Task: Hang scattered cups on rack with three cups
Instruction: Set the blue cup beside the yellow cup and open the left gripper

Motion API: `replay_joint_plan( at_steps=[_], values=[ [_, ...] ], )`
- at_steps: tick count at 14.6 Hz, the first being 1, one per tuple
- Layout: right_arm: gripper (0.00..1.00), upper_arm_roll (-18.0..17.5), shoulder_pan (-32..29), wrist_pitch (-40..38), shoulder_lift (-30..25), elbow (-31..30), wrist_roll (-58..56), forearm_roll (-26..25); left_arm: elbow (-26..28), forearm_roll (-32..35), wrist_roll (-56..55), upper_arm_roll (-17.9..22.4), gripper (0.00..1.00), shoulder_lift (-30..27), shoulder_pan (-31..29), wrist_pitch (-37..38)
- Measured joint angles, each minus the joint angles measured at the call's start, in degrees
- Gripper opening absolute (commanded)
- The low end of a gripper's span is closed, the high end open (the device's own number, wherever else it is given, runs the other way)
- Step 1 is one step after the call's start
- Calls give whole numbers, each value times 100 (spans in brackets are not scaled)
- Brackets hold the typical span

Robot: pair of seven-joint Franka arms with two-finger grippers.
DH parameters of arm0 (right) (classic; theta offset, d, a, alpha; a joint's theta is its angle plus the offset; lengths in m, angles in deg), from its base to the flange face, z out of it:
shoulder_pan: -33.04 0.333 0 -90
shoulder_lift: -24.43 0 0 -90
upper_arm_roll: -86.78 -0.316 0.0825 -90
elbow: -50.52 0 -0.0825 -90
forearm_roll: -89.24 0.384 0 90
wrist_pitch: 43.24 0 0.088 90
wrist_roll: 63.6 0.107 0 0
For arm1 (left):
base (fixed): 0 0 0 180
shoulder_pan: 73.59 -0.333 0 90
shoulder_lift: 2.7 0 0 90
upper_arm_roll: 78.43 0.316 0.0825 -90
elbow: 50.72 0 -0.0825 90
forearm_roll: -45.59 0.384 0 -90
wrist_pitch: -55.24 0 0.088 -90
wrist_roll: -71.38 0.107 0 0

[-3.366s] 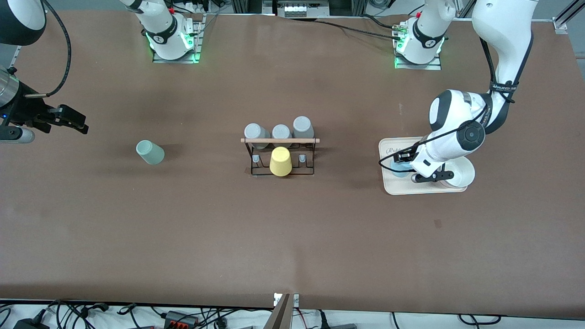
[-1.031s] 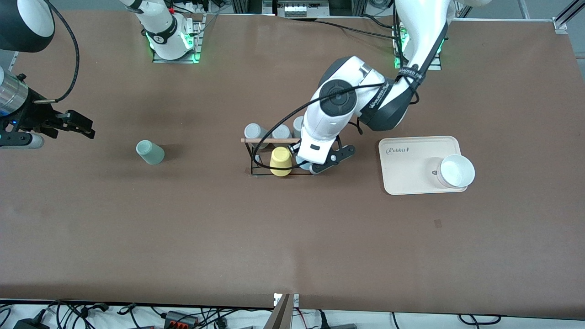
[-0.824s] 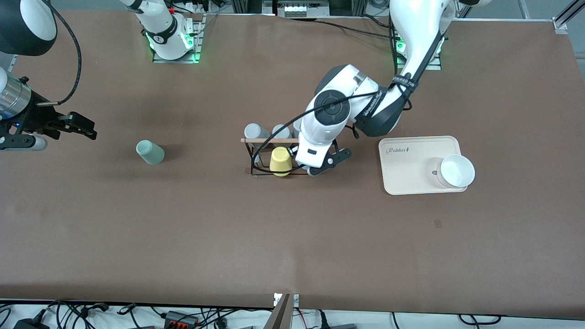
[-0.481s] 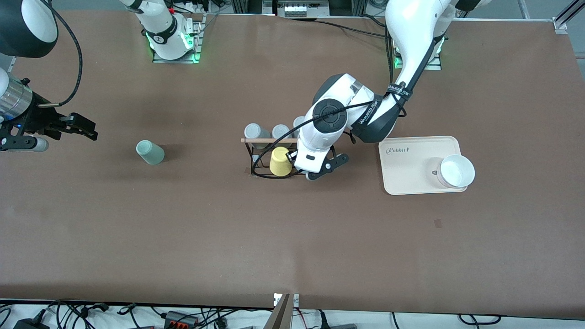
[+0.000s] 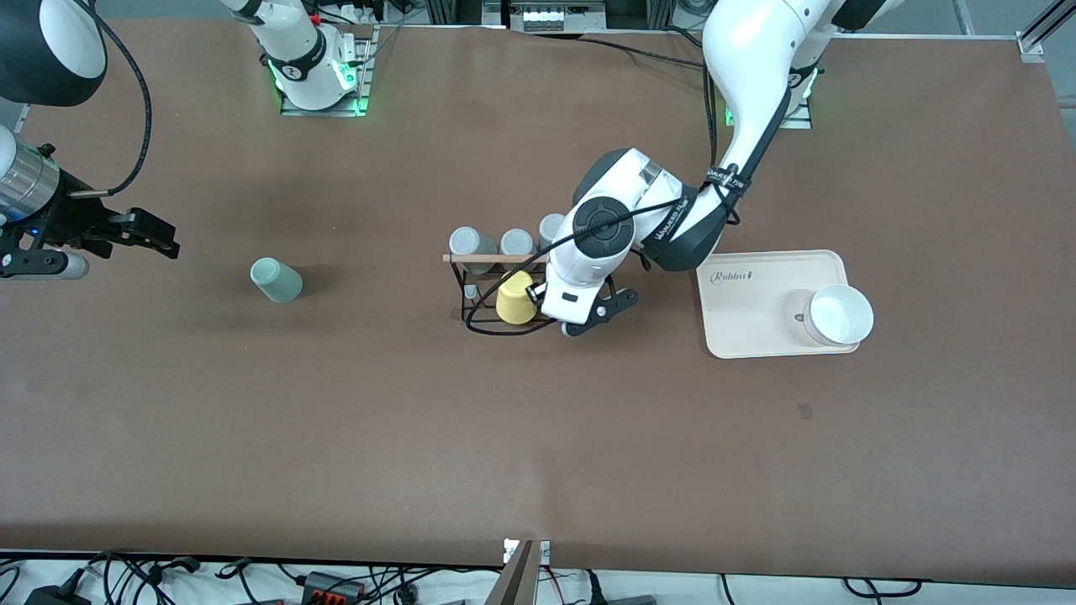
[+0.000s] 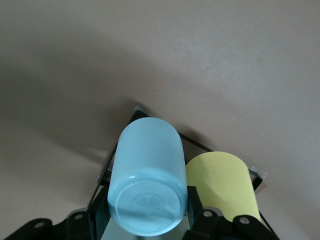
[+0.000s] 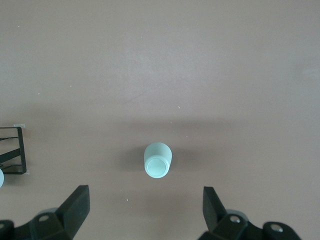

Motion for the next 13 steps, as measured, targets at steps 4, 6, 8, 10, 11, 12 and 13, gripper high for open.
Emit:
replay_joint_plan(
  at_steps=[4, 6, 8, 10, 11, 12, 13],
  values=[
    [100, 0, 0, -3, 13, 0, 0, 0, 0, -1, 0, -1, 88, 1, 1, -1],
    [100, 0, 0, -4, 29, -1, 0, 0, 0, -1, 0, -2, 89, 1, 2, -1],
    [100, 0, 0, -8, 78, -6, -3, -3, -22, -1, -2, -2, 89, -4, -3, -1],
    [100, 1, -2, -9, 181, -14, -3, -5, -105, -1, -2, 0, 89, -46, -26, 94],
    [100, 3, -5, -20, 234, -17, -3, -5, -146, -1, -2, 8, 89, -101, -50, 202],
    [100, 8, -11, -43, 283, -26, -3, -6, -181, -1, -2, 21, 89, -177, -95, 316],
    [100, 11, -15, -52, 316, -33, -3, -6, -207, -1, 3, 37, 94, -277, -165, 447]
  ],
)
